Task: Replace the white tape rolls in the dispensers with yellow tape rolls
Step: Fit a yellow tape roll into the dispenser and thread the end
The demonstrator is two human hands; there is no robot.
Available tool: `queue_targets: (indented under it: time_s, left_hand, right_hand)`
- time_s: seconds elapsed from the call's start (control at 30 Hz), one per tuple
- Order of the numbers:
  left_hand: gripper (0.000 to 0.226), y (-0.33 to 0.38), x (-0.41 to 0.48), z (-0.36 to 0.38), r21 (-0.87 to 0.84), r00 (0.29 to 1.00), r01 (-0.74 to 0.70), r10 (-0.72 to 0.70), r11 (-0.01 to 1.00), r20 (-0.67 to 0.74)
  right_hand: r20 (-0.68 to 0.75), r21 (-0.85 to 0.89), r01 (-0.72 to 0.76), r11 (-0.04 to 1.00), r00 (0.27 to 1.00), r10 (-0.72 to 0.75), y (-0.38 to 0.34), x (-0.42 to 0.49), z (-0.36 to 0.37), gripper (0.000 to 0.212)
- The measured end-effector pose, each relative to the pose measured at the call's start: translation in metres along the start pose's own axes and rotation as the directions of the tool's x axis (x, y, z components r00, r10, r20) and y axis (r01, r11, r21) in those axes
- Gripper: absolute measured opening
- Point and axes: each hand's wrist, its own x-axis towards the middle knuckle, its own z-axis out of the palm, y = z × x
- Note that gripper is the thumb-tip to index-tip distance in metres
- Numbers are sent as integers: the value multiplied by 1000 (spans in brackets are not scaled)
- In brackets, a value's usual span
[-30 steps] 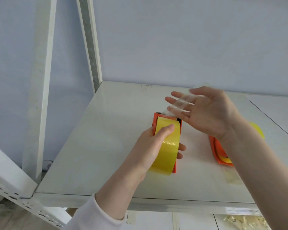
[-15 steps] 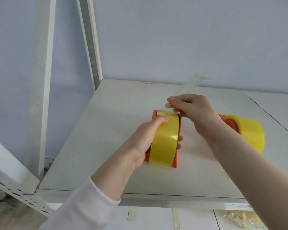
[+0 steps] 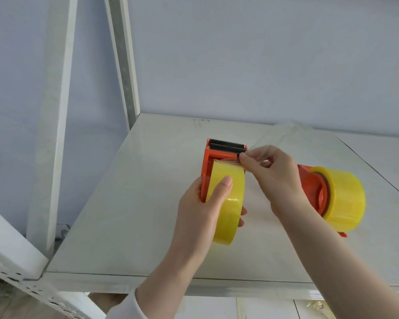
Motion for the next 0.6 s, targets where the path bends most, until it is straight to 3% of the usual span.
queue_targets:
  time_s: [0.13,0.3,0.47,0.6]
  left_hand:
    - [30,-5,-6,2,-9,1000,-29,29,1000,7]
    - [39,-3,-8,-4,-8,993,-59,59,998,104]
    - [35,-3,-8,-12,43,977,-43,33,998,209]
    - [32,0,-6,-18,95,967,-50,25,994,252]
  right_hand:
    - [-88,-121,152,981,983,-163,8,-2,1,14]
    - [-130,-137,225,965,961,-243,4,5,-5,14]
    - [4,-230,335,913,939,-344,-10,11,-10,14]
    - [118,-198,361,911,932,-343,-21,21,-16,18]
